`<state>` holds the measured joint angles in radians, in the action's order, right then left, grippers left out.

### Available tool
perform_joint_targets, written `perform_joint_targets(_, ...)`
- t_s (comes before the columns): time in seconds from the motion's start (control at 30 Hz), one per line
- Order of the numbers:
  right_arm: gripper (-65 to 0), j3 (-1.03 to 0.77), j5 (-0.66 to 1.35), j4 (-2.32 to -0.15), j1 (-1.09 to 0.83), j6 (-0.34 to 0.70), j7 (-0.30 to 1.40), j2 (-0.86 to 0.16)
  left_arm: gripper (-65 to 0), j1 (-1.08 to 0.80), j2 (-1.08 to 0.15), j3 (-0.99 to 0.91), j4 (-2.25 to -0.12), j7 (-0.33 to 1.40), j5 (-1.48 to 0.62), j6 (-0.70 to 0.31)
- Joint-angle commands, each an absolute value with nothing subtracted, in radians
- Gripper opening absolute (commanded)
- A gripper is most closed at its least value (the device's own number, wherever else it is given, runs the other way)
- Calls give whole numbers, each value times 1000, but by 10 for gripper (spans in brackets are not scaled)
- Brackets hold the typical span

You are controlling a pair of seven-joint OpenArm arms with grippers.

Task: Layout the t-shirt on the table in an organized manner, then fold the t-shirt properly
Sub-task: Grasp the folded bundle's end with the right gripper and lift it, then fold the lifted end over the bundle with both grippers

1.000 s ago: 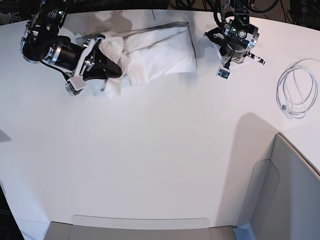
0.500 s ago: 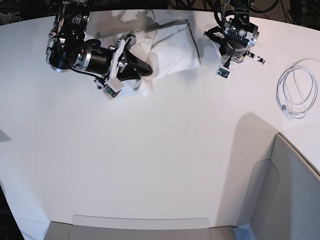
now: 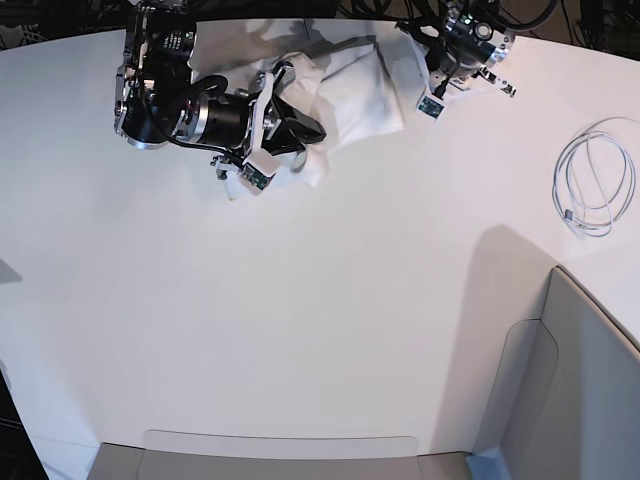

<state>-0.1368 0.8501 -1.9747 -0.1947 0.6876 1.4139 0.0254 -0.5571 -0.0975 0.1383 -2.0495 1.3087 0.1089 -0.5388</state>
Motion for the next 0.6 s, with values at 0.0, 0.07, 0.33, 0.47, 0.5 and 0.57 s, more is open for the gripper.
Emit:
perform_joint_targets(0.0,-650,-119,878,-1988,-186,698,1396,33,-650,-587,-104,186,-2035,1356,42,-561)
perform_joint_targets(0.07,-650,-107,877,-1986,-186,698,1396,33,-650,-587,-104,265,-2035,1354,42,-561)
perform_joint_targets(0.33,-650,-48,794,-1986,-189,698,1396,76,-650,-544,-67,298,-2034,1300,42,-561)
perform_joint_targets(0.47,-650,-36,794,-1979,-191,698,1396,77,-650,-530,-28,298,-2035,1297,41,-562)
perform_joint_targets(0.5,-650,-36,794,-1966,-188,698,1396,77,-650,-530,-18,298,-2035,1297,39,-562)
perform_joint_targets(0.57,-650,-41,794,-1923,-182,698,1396,77,-650,-530,-12,292,-2035,1287,2,-562)
